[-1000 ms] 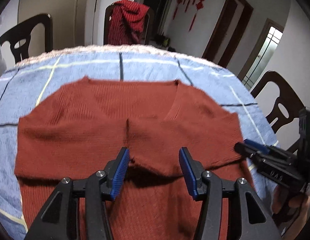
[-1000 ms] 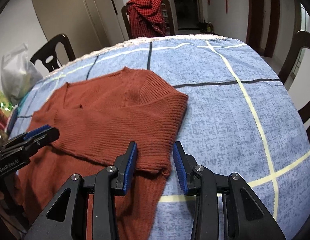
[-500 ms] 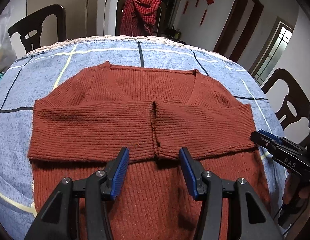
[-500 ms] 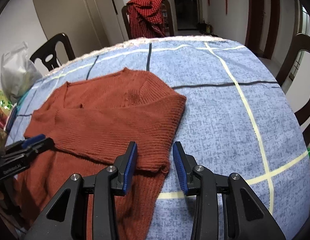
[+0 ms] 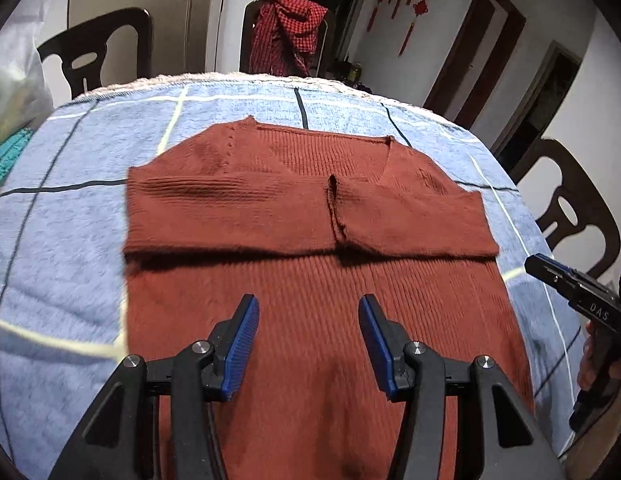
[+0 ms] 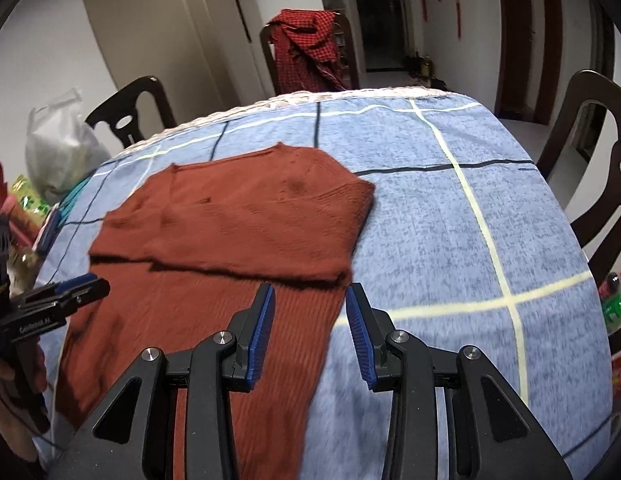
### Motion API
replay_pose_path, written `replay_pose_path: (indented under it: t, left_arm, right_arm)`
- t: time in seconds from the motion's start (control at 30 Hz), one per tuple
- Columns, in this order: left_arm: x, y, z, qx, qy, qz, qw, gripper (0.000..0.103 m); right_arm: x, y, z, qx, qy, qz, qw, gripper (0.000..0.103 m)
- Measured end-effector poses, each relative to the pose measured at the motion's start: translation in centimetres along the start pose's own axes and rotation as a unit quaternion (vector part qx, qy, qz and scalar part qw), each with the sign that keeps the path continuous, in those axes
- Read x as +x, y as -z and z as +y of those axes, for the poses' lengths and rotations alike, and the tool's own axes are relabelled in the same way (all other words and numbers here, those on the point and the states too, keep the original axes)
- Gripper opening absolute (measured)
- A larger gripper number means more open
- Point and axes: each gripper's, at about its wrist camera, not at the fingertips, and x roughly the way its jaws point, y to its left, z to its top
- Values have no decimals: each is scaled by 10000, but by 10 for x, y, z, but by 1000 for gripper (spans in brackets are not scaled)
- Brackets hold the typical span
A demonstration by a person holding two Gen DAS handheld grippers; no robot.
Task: Fold small clothes
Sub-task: 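Withdraw both tools from the sweater back toward its hem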
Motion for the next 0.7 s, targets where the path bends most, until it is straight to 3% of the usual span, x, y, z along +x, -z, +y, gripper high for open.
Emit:
replay_pose_path:
  t: [0.27, 0.6, 0.7]
  left_arm:
    - [-34, 35, 13, -79, -28, 11, 10000, 58]
    - [-45, 78, 37, -264, -447, 200, 9985, 58]
    - [-51, 90, 45, -399, -390, 229, 9982, 58]
  right_arm:
    - [-20, 32, 11, -82, -79, 21, 9999, 38]
    - [-22, 79, 18, -264, 30, 346, 9990, 39]
    - [-24, 89, 13, -154, 29, 395, 9991, 51]
